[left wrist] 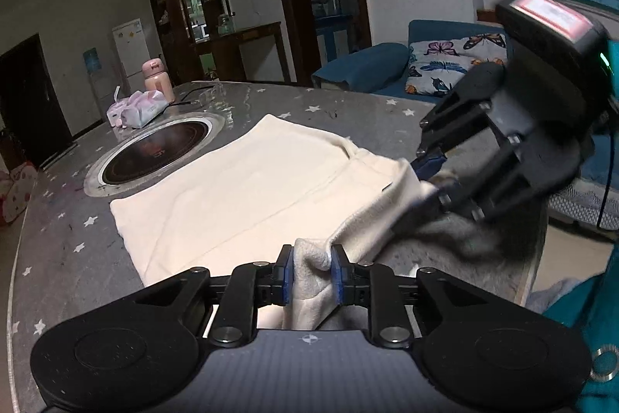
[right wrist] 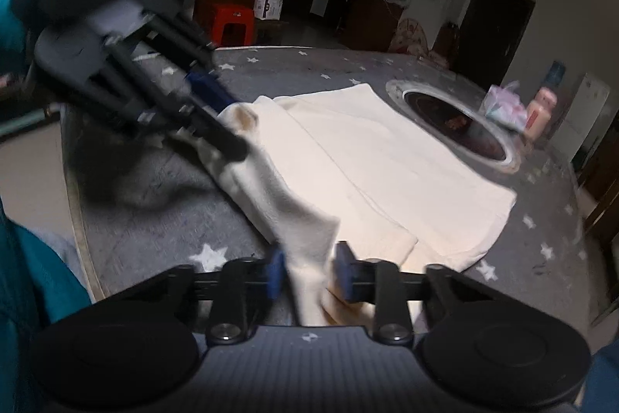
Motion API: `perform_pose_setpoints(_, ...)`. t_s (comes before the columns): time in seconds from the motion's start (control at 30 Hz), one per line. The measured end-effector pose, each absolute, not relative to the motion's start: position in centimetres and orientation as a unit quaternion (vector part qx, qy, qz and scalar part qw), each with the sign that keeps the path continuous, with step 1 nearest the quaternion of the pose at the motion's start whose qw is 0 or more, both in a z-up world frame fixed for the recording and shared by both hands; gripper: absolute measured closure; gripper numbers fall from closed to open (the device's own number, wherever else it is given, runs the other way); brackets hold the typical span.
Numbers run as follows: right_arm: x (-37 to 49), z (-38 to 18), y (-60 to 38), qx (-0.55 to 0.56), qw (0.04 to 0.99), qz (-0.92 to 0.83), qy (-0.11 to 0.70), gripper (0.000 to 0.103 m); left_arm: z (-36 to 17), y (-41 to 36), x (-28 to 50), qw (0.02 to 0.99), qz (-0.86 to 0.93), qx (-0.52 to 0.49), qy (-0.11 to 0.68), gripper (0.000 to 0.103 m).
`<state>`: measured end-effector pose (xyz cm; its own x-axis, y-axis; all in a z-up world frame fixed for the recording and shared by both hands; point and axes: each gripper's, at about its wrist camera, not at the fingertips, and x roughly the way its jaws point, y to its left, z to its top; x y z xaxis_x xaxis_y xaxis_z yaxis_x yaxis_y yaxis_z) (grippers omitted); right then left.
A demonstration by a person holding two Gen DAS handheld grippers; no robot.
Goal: Fold clothes
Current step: 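Grasp the sweatshirt hem with the left gripper while the right gripper grasps beside it, then lift the hem with both grippers toward the collar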
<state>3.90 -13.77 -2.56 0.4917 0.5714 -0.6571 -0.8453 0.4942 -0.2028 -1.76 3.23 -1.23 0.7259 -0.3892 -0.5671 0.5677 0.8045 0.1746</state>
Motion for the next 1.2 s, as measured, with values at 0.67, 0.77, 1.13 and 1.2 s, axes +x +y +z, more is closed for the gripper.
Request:
perform_pose_setpoints(0.67, 5.8, -1.0, -14.3, -0.181, 0.844, 0.418, 0.282, 0.092, -2.8, 5.7, -2.7, 0.905, -0.249, 0.182, 0.293, 0.096)
perform_pose_setpoints(0.77, 5.2, -0.5, -14.8, -0.172, 0.849, 0.419, 0.271, 0.093, -2.3, 5.8, -3.3, 0.906, -0.256, 0.180, 0.286, 0.097)
perform_pose_setpoints(1.13, -0.4, 3.5, -17.5, -0.140, 0.823, 0.475, 0.279, 0.093, 2.1, 6.3, -9.8, 0.907, -0.282, 0.138, 0.282, 0.097)
perform_pose_setpoints(1.2, -0.7, 4.1, -17.6, -0.138, 0.819, 0.480, 0.283, 0.093, 2.7, 6.3, -9.7, 0.908, -0.277, 0.139, 0.281, 0.097)
